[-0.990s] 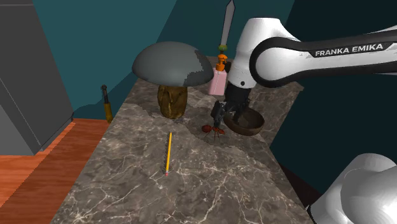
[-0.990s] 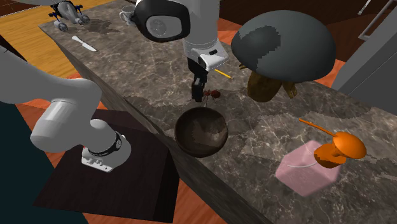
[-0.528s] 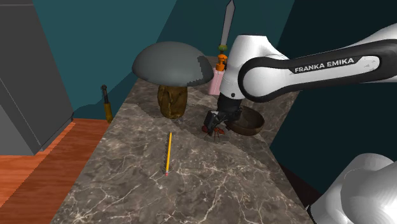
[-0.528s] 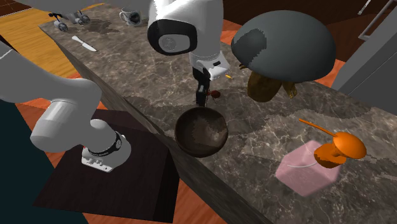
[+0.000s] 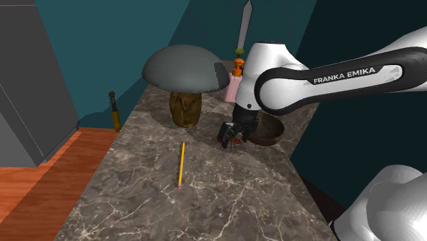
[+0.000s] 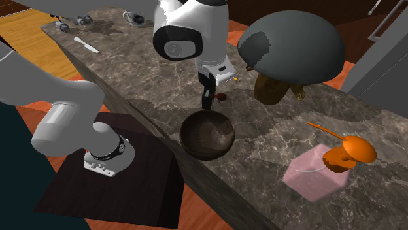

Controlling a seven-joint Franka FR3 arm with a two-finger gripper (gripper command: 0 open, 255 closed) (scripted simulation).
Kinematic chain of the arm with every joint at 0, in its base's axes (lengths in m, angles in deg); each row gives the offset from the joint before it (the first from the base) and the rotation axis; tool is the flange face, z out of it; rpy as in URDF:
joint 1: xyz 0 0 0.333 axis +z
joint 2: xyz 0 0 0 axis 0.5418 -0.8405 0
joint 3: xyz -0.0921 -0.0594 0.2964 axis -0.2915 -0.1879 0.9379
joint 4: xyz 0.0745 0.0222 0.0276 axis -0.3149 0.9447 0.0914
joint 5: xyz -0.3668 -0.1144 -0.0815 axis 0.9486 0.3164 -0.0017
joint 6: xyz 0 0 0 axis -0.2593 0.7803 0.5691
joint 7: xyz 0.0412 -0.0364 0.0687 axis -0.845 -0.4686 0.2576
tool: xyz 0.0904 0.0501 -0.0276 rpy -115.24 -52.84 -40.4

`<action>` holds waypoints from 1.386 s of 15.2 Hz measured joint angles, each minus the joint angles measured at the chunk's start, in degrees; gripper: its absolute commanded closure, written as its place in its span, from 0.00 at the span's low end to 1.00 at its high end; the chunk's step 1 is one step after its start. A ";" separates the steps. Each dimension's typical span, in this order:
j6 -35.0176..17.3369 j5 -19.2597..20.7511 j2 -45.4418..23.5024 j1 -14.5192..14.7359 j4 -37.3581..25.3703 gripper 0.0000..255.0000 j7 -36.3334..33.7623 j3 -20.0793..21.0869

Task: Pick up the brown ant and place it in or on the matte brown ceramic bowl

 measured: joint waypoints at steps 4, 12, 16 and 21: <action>-0.03 0.03 -0.21 -0.06 0.12 1.00 0.00 -0.02; 0.43 0.02 0.04 -0.08 -0.01 1.00 0.05 -0.11; 3.35 0.15 0.94 -0.13 -2.08 1.00 -0.08 -0.37; 7.37 0.29 2.32 -0.21 -4.72 1.00 -0.08 -0.85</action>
